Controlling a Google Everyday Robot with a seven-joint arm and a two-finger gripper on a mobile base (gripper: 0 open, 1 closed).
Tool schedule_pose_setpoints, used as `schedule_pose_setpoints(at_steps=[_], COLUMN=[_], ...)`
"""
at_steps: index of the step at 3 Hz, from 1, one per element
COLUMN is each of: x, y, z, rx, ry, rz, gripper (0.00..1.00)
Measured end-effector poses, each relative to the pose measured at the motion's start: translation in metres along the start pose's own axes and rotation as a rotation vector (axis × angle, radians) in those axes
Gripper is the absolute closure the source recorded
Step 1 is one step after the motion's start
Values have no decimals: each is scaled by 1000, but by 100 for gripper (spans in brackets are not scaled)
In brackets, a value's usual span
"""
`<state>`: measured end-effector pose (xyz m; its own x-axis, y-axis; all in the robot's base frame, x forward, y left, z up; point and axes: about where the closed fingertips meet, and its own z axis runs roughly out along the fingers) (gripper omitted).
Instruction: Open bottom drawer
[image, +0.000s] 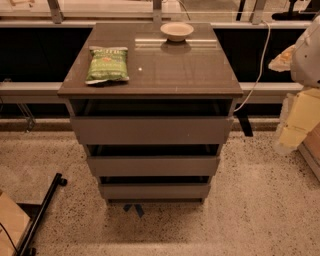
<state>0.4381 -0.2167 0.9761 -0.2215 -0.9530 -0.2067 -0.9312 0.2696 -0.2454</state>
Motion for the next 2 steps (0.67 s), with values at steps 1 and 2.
schedule_pose_setpoints(at_steps=[1, 2], x=[0, 4], y=[-1, -5], z=[0, 15], rx=[8, 19], ry=[-3, -16], rz=[1, 11], gripper=[0, 0])
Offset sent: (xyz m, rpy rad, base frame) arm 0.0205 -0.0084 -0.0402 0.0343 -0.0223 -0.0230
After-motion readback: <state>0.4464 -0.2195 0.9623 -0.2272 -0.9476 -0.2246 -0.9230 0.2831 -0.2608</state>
